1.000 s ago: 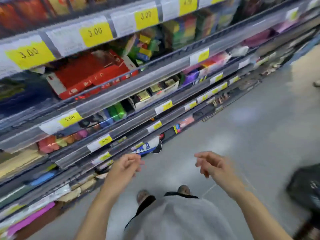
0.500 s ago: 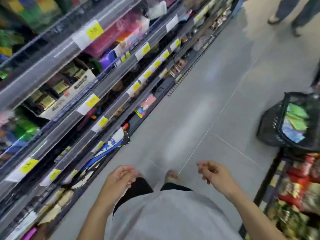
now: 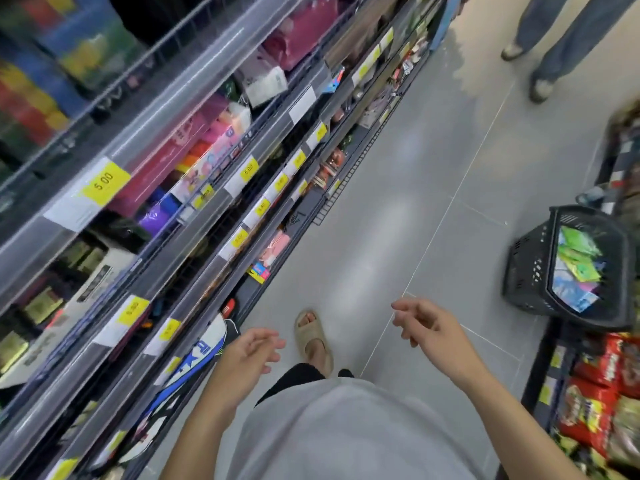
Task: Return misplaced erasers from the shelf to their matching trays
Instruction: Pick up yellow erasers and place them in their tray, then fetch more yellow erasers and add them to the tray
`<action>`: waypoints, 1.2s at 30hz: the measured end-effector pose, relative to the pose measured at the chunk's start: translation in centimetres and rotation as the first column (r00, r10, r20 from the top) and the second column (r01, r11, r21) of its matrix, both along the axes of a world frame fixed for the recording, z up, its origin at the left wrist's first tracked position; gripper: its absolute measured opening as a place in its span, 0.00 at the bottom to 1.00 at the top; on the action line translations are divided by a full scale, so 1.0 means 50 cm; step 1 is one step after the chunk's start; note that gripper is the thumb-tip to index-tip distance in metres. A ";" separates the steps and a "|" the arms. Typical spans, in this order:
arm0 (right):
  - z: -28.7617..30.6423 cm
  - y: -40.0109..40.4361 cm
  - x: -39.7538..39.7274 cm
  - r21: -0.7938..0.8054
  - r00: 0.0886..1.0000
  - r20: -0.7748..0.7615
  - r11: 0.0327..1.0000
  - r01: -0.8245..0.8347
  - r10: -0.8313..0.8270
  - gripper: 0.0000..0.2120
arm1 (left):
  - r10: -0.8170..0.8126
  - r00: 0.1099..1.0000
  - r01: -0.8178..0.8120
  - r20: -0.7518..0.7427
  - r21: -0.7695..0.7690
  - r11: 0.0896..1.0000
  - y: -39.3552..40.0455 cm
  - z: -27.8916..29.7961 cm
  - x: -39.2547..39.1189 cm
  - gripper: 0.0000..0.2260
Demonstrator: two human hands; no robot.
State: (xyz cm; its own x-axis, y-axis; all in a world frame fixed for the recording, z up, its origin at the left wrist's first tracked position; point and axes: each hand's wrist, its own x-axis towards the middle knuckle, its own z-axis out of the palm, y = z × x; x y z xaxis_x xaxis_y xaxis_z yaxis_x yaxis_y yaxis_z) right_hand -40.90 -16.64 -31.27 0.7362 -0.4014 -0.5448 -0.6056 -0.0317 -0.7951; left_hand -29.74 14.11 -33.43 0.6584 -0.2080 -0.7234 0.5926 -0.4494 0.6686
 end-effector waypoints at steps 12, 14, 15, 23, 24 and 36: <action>0.009 -0.190 0.206 -0.049 1.000 -0.023 0.999 -0.001 0.000 0.10 | -0.045 0.992 0.057 0.117 -0.106 0.993 -0.216 0.086 0.347 0.11; 0.013 -0.229 0.271 -0.033 0.999 -0.004 0.999 -0.041 0.041 0.10 | -0.014 0.989 0.028 0.149 -0.094 0.995 -0.244 0.096 0.375 0.05; 0.015 -0.249 0.308 -0.021 0.998 0.007 0.997 -0.068 0.068 0.10 | 0.012 0.987 0.003 0.159 -0.089 0.996 -0.257 0.103 0.385 0.05; 0.116 -0.372 0.655 -0.045 0.870 0.219 0.895 -0.444 0.443 0.07 | 0.281 0.851 -0.254 0.443 -0.121 0.960 -0.375 0.293 0.460 0.06; 0.142 -0.377 0.697 -0.076 0.829 0.252 0.864 -0.498 0.500 0.07 | 0.305 0.810 -0.278 0.501 -0.130 0.952 -0.385 0.332 0.470 0.06; 0.574 -0.292 1.004 -0.440 0.223 0.648 0.597 -0.671 0.728 0.07 | -0.009 0.030 -0.575 0.999 0.025 0.818 -0.402 0.692 0.609 0.09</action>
